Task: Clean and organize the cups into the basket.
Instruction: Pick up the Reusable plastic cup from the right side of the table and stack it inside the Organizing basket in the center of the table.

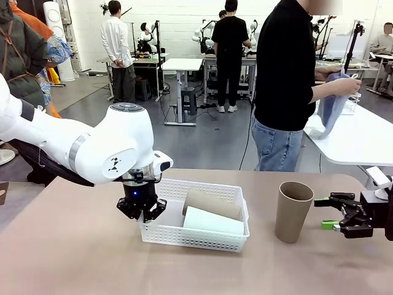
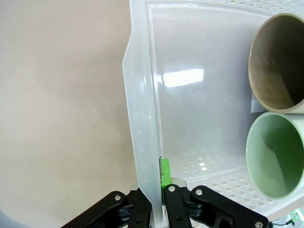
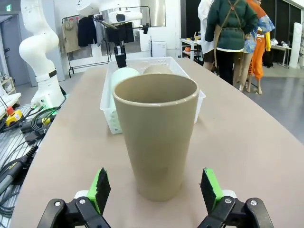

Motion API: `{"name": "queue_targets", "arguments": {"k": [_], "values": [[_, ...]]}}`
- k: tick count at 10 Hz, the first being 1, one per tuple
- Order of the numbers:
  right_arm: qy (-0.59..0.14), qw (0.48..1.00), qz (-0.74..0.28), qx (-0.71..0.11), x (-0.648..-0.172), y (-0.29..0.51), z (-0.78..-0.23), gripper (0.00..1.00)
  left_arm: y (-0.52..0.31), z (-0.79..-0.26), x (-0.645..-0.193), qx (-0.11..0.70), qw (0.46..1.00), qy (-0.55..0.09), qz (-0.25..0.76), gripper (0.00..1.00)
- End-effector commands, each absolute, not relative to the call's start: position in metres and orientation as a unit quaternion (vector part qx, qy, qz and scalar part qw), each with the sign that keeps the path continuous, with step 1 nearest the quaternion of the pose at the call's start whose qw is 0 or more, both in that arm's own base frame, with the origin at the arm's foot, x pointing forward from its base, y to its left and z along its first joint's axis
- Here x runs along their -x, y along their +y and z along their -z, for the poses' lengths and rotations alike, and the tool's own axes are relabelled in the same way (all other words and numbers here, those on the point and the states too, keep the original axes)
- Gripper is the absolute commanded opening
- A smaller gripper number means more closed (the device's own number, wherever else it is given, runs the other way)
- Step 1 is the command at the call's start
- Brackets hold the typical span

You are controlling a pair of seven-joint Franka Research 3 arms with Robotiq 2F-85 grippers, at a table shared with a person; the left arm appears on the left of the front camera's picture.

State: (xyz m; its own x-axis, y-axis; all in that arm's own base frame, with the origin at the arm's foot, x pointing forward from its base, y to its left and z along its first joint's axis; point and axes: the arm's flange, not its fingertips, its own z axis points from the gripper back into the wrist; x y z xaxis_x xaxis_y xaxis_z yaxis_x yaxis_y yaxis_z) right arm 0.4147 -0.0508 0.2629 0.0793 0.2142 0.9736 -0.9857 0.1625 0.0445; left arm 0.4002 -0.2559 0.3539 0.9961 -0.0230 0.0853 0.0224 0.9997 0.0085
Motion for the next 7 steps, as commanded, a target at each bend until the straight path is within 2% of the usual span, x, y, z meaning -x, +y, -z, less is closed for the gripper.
{"name": "queue_targets", "arguments": {"k": [1, 7], "values": [[-0.471, 0.596, -0.501, -0.415, -0.431, -0.048, -0.249, 1.00, -0.256, -0.355, -0.399, -0.004, 0.999, -0.048, 0.010, 0.00], [-0.457, 0.601, -0.497, -0.428, -0.470, -0.039, -0.228, 1.00, -0.256, -0.355, -0.399, -0.004, 0.999, -0.048, 0.010, 0.00]]}}
